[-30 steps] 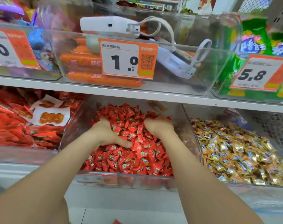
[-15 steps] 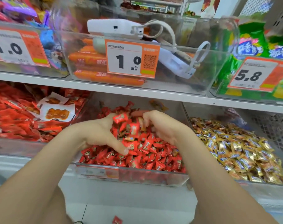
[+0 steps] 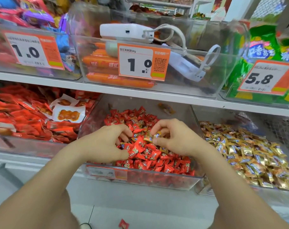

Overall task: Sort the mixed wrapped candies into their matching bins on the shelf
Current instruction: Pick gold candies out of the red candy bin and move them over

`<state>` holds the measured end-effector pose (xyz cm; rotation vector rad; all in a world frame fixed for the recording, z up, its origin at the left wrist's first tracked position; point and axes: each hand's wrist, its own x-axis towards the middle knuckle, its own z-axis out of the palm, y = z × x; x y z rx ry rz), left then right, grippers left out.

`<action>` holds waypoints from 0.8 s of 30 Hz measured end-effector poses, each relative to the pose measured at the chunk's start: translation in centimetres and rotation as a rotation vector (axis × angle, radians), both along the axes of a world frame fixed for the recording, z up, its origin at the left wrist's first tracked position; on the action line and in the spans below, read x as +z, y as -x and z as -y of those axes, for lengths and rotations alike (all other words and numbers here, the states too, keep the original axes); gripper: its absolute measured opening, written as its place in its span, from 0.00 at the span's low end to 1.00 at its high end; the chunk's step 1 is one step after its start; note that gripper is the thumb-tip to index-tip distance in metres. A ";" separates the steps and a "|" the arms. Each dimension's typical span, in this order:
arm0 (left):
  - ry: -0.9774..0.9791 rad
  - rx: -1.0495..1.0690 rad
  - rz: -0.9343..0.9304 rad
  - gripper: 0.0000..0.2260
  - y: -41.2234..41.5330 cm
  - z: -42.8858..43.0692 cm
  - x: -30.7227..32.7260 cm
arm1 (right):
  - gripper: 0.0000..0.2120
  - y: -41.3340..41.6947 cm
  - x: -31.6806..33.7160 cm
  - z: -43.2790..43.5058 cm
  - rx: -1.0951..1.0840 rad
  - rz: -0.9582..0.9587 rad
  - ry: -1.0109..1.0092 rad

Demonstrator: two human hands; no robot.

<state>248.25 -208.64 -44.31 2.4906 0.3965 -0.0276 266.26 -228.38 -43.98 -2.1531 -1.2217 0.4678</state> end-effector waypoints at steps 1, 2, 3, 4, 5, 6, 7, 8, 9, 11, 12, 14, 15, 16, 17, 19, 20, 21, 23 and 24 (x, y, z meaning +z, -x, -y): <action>-0.015 0.002 0.011 0.22 -0.2 -0.1 -0.1 | 0.08 0.0 0.2 -0.1 -0.002 -0.031 -0.030; -0.037 -0.006 0.007 0.22 -0.4 -0.2 -0.1 | 0.10 -0.1 0.3 -0.1 -0.001 -0.059 -0.053; -0.062 -0.023 -0.008 0.23 -0.5 -0.4 -0.3 | 0.12 -0.1 0.5 -0.1 0.003 -0.077 -0.069; -0.087 -0.044 -0.021 0.24 -0.7 -0.5 -0.4 | 0.13 -0.1 0.6 -0.2 0.004 -0.087 -0.078; -0.111 -0.058 -0.021 0.24 -0.8 -0.7 -0.6 | 0.13 -0.1 0.7 -0.3 -0.002 -0.094 -0.082; -0.124 -0.060 -0.012 0.23 -0.9 -0.8 -0.7 | 0.11 -0.1 0.7 -0.4 -0.015 -0.111 -0.095; -0.117 -0.050 0.003 0.23 -0.9 -0.9 -0.8 | 0.08 -0.1 0.7 -0.4 -0.038 -0.147 -0.117; -0.093 -0.037 0.021 0.22 -1.0 -0.9 -0.7 | 0.06 -0.2 0.7 -0.4 -0.067 -0.186 -0.137; -0.066 -0.027 0.040 0.21 -1.1 -0.9 -0.6 | 0.05 -0.3 0.7 -0.4 -0.093 -0.202 -0.144; -0.045 -0.031 0.070 0.19 -1.2 -0.6 -0.5 | 0.07 -0.4 0.7 -0.1 -0.112 -0.115 -0.088; -0.050 -0.037 0.082 0.17 -1.2 -0.4 -0.4 | 0.07 -0.5 0.6 0.1 -0.114 -0.025 -0.031; -0.039 -0.034 0.124 0.15 -1.2 -0.1 -0.3 | 0.15 -0.4 0.4 0.3 -0.131 0.112 0.065; -0.032 -0.031 0.150 0.15 -1.2 0.0 -0.1 | 0.19 -0.5 0.3 0.2 -0.153 0.132 0.086; -0.041 -0.027 0.172 0.14 -1.3 0.2 0.0 | 0.20 -0.5 0.4 0.1 -0.181 0.145 0.086; -0.059 -0.021 0.183 0.14 -1.2 0.2 0.1 | 0.19 -0.5 0.5 0.0 -0.210 0.162 0.066; -0.055 -0.004 0.176 0.13 -1.2 0.2 0.4 | 0.15 -0.8 0.6 0.0 -0.270 0.223 0.024; -0.029 0.001 0.168 0.15 -1.1 0.3 0.5 | 0.14 -1.2 0.3 0.0 -0.282 0.272 0.048; -0.013 0.004 0.162 0.17 -1.1 0.2 0.6 | 0.14 -1.5 -0.1 -0.1 -0.273 0.326 0.116; -0.019 0.015 0.156 0.18 -1.3 0.2 0.5 | 0.12 -1.9 -1.2 -0.4 -0.216 0.419 0.336; -0.022 0.021 0.165 0.16 -1.4 0.2 0.3 | 0.11 -2.0 -1.7 -0.6 -0.182 0.432 0.415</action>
